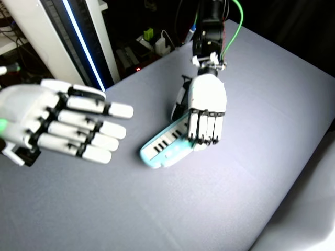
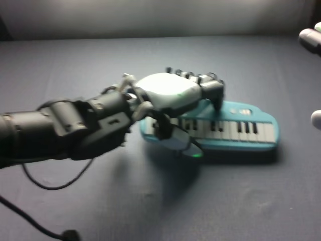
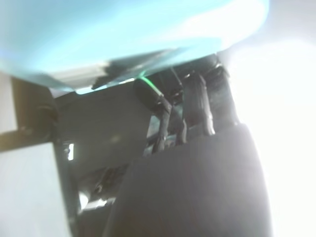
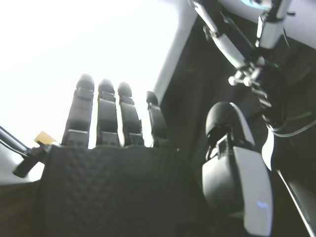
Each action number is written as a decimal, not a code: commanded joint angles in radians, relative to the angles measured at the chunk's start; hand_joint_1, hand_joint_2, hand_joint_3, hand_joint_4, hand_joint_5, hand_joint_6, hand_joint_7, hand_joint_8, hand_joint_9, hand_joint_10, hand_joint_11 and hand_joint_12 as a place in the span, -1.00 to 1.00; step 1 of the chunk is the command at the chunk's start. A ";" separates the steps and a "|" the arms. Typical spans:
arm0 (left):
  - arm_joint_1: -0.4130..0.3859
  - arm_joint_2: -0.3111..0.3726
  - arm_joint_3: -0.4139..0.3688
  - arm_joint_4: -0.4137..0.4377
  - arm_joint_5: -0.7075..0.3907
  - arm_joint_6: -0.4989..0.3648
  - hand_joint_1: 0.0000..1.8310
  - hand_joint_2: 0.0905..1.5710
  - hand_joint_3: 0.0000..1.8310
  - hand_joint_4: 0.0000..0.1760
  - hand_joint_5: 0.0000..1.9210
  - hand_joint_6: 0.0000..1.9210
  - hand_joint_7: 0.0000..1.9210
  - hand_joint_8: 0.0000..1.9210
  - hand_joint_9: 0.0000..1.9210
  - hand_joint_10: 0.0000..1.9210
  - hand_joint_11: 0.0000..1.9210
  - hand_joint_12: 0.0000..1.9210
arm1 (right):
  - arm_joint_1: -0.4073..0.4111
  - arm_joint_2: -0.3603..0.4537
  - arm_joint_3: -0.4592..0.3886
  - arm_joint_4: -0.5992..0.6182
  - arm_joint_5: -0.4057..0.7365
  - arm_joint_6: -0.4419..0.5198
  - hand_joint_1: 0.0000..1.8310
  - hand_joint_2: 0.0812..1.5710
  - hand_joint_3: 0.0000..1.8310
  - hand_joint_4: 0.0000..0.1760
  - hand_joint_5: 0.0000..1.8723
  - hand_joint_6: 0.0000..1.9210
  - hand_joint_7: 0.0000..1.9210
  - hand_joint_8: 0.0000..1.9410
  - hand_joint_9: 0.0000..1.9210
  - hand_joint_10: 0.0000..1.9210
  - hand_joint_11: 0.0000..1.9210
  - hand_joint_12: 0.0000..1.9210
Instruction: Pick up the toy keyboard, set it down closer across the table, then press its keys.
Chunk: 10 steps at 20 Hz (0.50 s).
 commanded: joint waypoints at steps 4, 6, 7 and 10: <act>-0.046 -0.070 0.042 0.031 -0.045 -0.012 0.52 0.38 -1.00 -0.69 -0.97 0.54 -0.96 0.49 -0.77 0.64 -0.52 0.73 | 0.005 0.009 0.002 -0.003 0.144 0.013 -0.90 0.64 -0.99 -0.42 -1.00 -1.00 -1.00 -1.00 -1.00 -1.00 -1.00 -1.00; -0.045 -0.086 0.059 0.031 -0.022 -0.021 0.39 0.40 -1.00 -1.00 -0.85 0.21 -0.85 0.08 -0.75 0.21 -0.69 0.44 | 0.005 0.009 0.003 -0.006 0.144 0.014 -0.91 0.63 -1.00 -0.22 -1.00 -1.00 -1.00 -1.00 -1.00 -1.00 -1.00 -1.00; -0.045 -0.086 0.059 0.031 -0.022 -0.021 0.39 0.40 -1.00 -1.00 -0.85 0.21 -0.85 0.08 -0.75 0.21 -0.69 0.44 | 0.005 0.009 0.003 -0.006 0.144 0.014 -0.91 0.63 -1.00 -0.22 -1.00 -1.00 -1.00 -1.00 -1.00 -1.00 -1.00 -1.00; -0.044 -0.087 0.057 0.043 -0.015 -0.021 -0.11 0.29 -1.00 -0.04 -0.96 -0.74 -0.91 -0.87 -0.93 -0.73 -0.98 -0.09 | 0.003 0.009 0.003 -0.005 0.144 0.015 -0.87 0.64 -1.00 -0.28 -1.00 -1.00 -1.00 -1.00 -1.00 -1.00 -1.00 -1.00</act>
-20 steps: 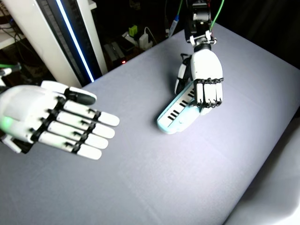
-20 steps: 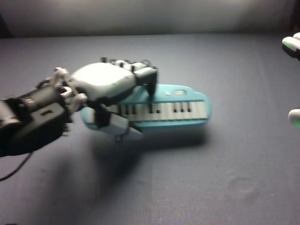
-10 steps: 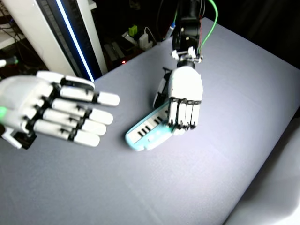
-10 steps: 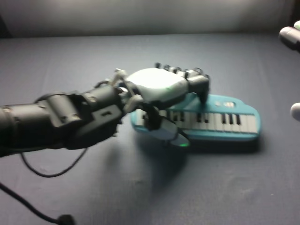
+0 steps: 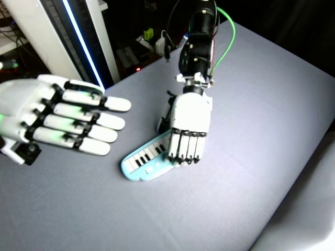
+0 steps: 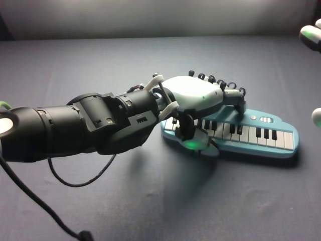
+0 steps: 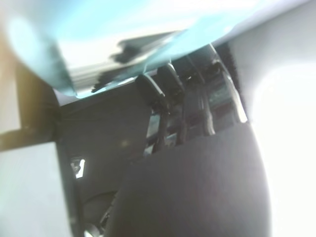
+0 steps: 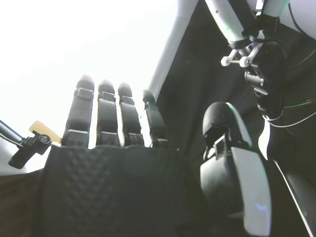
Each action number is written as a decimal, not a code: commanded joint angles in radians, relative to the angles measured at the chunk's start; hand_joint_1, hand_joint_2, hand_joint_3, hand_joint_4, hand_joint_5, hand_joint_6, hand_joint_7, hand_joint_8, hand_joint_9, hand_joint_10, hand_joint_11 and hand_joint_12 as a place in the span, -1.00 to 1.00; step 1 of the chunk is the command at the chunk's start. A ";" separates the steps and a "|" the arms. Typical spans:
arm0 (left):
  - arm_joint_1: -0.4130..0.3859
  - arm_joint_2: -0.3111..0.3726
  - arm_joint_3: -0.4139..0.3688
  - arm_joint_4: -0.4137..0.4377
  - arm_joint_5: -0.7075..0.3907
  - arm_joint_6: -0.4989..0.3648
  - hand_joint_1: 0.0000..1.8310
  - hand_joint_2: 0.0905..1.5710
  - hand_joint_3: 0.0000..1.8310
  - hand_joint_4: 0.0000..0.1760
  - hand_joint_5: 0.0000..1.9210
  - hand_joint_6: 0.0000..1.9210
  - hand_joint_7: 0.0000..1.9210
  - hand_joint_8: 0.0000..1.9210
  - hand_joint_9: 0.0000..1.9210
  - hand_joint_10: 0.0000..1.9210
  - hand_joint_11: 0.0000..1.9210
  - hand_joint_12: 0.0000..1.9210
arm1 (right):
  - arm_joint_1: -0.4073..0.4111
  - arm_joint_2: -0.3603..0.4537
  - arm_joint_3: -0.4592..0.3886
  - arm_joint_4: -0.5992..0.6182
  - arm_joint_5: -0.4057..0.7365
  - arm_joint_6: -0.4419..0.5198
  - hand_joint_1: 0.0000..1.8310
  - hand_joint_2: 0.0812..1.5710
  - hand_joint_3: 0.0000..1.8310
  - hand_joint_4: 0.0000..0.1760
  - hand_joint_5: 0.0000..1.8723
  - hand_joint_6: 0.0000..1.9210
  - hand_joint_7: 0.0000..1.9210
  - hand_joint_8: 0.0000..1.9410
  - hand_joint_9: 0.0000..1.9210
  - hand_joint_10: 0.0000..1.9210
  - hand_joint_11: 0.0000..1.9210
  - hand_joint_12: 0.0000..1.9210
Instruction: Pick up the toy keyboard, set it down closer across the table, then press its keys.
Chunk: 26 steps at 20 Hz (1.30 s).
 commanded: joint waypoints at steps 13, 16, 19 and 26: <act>0.019 0.229 -0.163 -0.070 -0.345 0.036 -0.56 0.15 -0.98 0.48 -1.00 -1.00 -1.00 -1.00 -1.00 -1.00 -1.00 -1.00 | -0.017 0.008 -0.001 0.011 0.118 0.018 -0.81 0.61 -1.00 -0.34 -1.00 -1.00 -1.00 -1.00 -1.00 -1.00 -1.00 -1.00; 0.058 0.343 -0.225 -0.150 -0.452 0.082 -0.53 0.25 -0.98 0.25 -1.00 -1.00 -1.00 -1.00 -1.00 -1.00 -1.00 -1.00 | -0.023 0.009 0.001 -0.006 0.063 0.011 -0.77 0.60 -1.00 -0.43 -1.00 -1.00 -1.00 -1.00 -1.00 -1.00 -1.00 -1.00; 0.151 0.445 -0.274 -0.290 -0.594 0.105 -0.43 0.37 -0.98 0.75 -1.00 -1.00 -1.00 -1.00 -1.00 -1.00 -1.00 -1.00 | 0.018 -0.002 0.013 -0.038 -0.063 -0.032 -0.76 0.63 -1.00 -0.16 -1.00 -1.00 -1.00 -1.00 -1.00 -1.00 -1.00 -1.00; 0.332 0.553 -0.351 -0.523 -0.852 0.140 0.07 0.59 -0.97 -0.66 -1.00 -1.00 -1.00 -1.00 -1.00 -1.00 -1.00 -1.00 | 0.200 -0.158 0.112 -0.097 -0.434 -0.147 -0.77 0.66 -1.00 -0.14 -0.88 -0.96 -1.00 -1.00 -1.00 -1.00 -1.00 -1.00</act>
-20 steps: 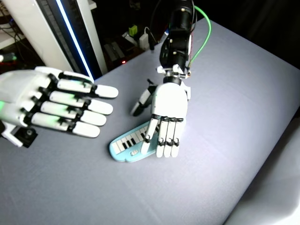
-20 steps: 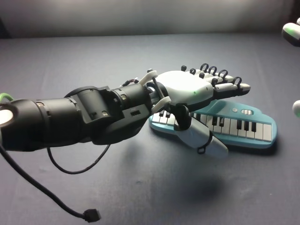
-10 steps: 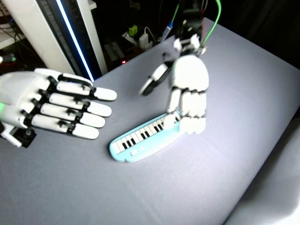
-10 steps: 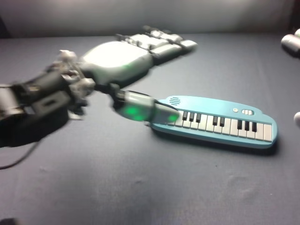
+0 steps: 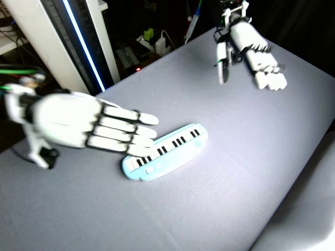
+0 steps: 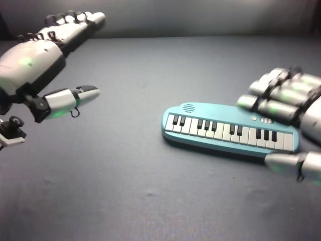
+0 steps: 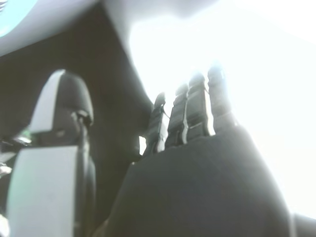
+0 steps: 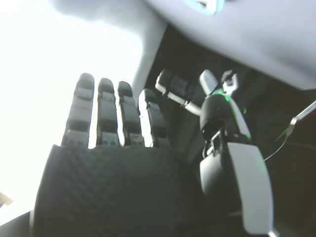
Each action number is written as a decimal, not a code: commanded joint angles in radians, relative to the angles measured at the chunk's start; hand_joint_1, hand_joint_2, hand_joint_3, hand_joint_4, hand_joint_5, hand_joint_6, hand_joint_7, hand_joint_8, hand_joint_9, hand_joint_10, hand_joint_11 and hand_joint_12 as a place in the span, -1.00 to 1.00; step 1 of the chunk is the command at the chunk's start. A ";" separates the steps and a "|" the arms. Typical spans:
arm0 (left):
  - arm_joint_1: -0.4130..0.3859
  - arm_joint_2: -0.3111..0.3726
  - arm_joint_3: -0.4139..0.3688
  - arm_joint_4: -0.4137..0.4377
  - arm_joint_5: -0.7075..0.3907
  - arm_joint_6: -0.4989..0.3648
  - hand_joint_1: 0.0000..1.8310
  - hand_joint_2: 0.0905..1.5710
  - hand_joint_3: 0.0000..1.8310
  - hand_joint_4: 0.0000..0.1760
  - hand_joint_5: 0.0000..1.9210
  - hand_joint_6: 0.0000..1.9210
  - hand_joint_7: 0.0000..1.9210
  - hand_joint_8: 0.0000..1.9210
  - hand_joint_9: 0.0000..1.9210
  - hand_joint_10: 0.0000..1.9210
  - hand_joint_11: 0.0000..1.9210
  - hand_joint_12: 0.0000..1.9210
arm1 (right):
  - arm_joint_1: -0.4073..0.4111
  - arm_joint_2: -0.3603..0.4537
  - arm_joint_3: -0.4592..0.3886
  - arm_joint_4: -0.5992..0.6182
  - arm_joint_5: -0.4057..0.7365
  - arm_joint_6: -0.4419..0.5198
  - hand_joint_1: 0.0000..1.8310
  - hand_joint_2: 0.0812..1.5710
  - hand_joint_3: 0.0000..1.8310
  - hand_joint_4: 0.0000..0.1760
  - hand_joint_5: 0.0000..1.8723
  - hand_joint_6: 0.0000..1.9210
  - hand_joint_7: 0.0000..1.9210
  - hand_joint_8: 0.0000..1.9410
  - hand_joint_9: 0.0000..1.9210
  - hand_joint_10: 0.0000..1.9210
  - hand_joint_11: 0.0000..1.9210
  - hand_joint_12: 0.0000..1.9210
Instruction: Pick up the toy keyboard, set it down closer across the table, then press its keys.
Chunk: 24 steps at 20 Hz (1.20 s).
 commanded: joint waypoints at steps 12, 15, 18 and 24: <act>0.045 0.025 -0.049 -0.016 -0.262 -0.001 -0.17 0.63 -0.99 0.04 -1.00 -1.00 -1.00 -1.00 -1.00 -1.00 -1.00 -1.00 | 0.066 -0.065 0.029 0.107 -0.065 -0.230 -0.99 0.71 -1.00 -0.93 -0.87 -1.00 -0.98 -1.00 -1.00 -1.00 -1.00 -1.00; 0.048 0.026 -0.050 -0.017 -0.264 -0.001 -0.19 0.63 -0.99 0.06 -1.00 -1.00 -1.00 -1.00 -1.00 -1.00 -1.00 -1.00 | 0.066 -0.030 0.006 0.111 -0.023 -0.230 -0.97 0.71 -1.00 -0.61 -1.00 -1.00 -1.00 -1.00 -1.00 -1.00 -1.00 -1.00; 0.052 0.026 -0.052 -0.021 -0.270 -0.001 -0.18 0.63 -0.99 0.28 -1.00 -1.00 -1.00 -1.00 -1.00 -1.00 -1.00 -1.00 | 0.060 -0.014 -0.007 0.116 -0.015 -0.230 -0.87 0.72 -1.00 -1.00 -1.00 -1.00 -1.00 -1.00 -1.00 -1.00 -1.00 -1.00; 0.074 0.026 -0.062 -0.044 -0.307 -0.001 -0.18 0.63 -1.00 0.08 -1.00 -1.00 -1.00 -1.00 -1.00 -1.00 -1.00 -1.00 | 0.033 -0.033 0.012 0.137 -0.070 -0.230 -0.93 0.72 -1.00 -1.00 -0.73 -0.96 -1.00 -1.00 -1.00 -1.00 -1.00 -1.00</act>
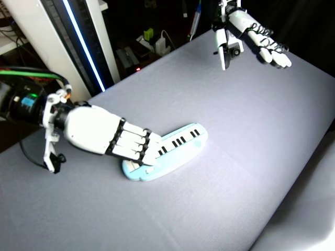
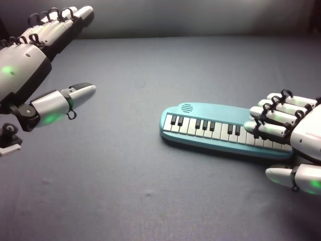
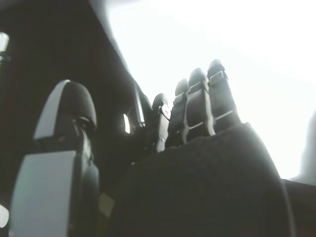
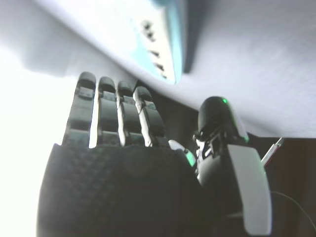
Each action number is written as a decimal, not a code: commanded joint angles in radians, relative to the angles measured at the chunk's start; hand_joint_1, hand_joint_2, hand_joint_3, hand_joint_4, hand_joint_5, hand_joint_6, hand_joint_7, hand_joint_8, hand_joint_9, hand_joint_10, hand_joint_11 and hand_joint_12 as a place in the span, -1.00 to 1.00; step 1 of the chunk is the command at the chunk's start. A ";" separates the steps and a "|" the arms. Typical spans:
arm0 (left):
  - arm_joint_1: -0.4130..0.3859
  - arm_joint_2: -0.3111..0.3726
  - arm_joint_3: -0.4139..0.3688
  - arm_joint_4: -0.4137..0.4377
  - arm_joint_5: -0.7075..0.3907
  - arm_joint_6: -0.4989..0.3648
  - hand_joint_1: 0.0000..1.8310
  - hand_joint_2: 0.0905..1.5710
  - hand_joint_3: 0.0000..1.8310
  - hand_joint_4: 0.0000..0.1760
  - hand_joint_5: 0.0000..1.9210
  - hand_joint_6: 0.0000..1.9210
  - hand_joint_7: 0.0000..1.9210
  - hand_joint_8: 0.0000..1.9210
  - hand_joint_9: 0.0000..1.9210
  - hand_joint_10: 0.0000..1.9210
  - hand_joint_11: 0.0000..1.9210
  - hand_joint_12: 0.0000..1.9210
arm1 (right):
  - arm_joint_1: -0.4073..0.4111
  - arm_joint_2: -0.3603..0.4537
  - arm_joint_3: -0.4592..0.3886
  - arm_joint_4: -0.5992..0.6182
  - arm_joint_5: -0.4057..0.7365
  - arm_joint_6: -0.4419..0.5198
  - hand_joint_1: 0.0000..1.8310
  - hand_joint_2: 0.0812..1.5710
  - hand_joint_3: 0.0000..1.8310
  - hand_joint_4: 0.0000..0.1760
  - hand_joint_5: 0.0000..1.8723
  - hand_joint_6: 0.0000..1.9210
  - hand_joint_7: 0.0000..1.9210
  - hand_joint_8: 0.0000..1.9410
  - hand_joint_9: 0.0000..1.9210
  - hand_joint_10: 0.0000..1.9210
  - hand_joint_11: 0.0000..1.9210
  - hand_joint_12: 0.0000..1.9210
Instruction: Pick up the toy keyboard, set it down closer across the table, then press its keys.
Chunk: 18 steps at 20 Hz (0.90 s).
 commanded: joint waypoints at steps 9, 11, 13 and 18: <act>0.001 0.012 -0.009 0.004 -0.155 -0.004 -0.23 0.63 -1.00 0.10 -1.00 -1.00 -1.00 -1.00 -1.00 -1.00 -1.00 -1.00 | 0.004 0.074 -0.056 -0.006 0.253 0.023 -0.85 0.72 -1.00 -1.00 -0.92 -1.00 -0.99 -1.00 -1.00 -1.00 -1.00 -1.00; 0.008 0.016 -0.015 0.004 -0.177 -0.004 -0.22 0.66 -0.99 -0.13 -1.00 -1.00 -1.00 -1.00 -1.00 -1.00 -1.00 -1.00 | -0.013 0.136 -0.103 -0.012 0.374 0.036 -0.85 0.75 -1.00 -0.78 -1.00 -1.00 -1.00 -1.00 -1.00 -1.00 -1.00 -1.00; 0.025 0.024 -0.028 -0.005 -0.214 -0.004 -0.24 0.63 -1.00 -0.06 -1.00 -1.00 -1.00 -1.00 -1.00 -1.00 -1.00 -1.00 | -0.045 0.176 -0.130 -0.023 0.492 0.092 -0.92 0.77 -0.99 -0.82 -1.00 -1.00 -1.00 -1.00 -1.00 -1.00 -1.00 -1.00; 0.069 0.051 -0.069 -0.027 -0.375 -0.002 -0.56 0.64 -1.00 0.58 -1.00 -1.00 -1.00 -1.00 -1.00 -1.00 -1.00 -1.00 | -0.161 0.251 -0.174 -0.016 0.774 0.212 -0.87 0.74 -1.00 0.31 -1.00 -1.00 -1.00 -1.00 -1.00 -1.00 -1.00 -1.00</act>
